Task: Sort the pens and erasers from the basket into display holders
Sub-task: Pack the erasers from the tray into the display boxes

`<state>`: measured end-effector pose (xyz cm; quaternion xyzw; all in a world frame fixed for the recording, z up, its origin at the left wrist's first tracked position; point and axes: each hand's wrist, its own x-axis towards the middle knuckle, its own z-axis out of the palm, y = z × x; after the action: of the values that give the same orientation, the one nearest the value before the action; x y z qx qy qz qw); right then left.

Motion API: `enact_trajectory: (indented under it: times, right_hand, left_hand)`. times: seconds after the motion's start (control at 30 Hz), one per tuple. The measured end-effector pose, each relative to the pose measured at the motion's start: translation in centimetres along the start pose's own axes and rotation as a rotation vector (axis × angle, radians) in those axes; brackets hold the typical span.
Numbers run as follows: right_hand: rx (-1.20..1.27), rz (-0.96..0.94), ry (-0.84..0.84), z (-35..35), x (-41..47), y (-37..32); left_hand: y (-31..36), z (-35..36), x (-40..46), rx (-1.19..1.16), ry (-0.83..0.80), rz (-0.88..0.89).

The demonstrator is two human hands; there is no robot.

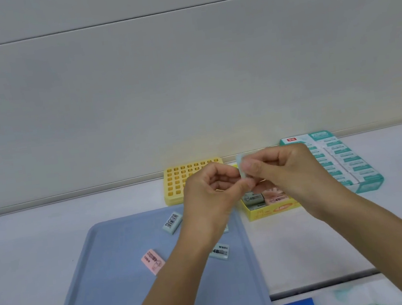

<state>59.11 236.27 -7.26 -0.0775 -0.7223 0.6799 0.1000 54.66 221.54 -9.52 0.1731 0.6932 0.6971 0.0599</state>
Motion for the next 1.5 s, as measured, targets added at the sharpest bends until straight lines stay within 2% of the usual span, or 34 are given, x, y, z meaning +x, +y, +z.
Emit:
enact_trajectory:
  times: [0.13, 0.23, 0.33, 0.57, 0.67, 0.73, 0.9, 1.1, 1.17, 1.33, 1.5]
  right_hand:
    - [-0.228, 0.014, -0.054, -0.4, 0.5, -0.3]
    - [-0.366, -0.029, -0.051, -1.6, 1.1, 0.1]
    - [-0.454, 0.015, -0.226, -2.3, 1.3, 1.1]
    - [-0.975, -0.138, -0.292, -2.3, 1.9, 1.8]
    - [-1.263, -0.26, -0.301, -1.7, 1.7, 1.2]
    - [-1.349, -0.29, -0.306, -1.2, 1.5, 0.9]
    - [-1.405, -0.256, -0.373, -0.8, 1.4, 1.1]
    - [-1.274, -0.24, -0.48, -1.8, 1.9, 0.9]
    - [-1.246, -0.25, -0.475, -1.8, 2.1, 1.0]
    - [-1.295, -0.276, -0.43, -2.0, 1.6, 1.5]
    - [-1.304, -0.222, -0.49, -2.5, 0.4, 1.5]
  left_hand:
    - [-0.7, 0.1, 0.2, 0.136, -0.057, 0.033]
    - [-1.6, -0.8, 0.3, 0.475, -0.173, 0.007]
    - [-2.4, -1.0, 0.0, 0.664, -0.27, 0.035]
    - [-3.9, -1.0, 0.0, 0.65, -0.294, 0.008]
    - [-4.2, -1.0, 0.1, 0.661, -0.287, 0.037]
    - [-4.5, -1.0, 0.1, 0.675, -0.278, 0.055]
    - [-4.9, -1.0, 0.2, 0.662, -0.272, 0.053]
    - [-4.5, -1.1, 0.3, 0.746, -0.292, 0.127]
    - [-4.2, -1.2, 0.4, 0.824, -0.334, 0.194]
    - [-3.7, -1.3, 0.9, 1.23, -0.478, 0.374]
    - [-3.5, -1.5, 1.3, 1.267, -0.534, 0.405]
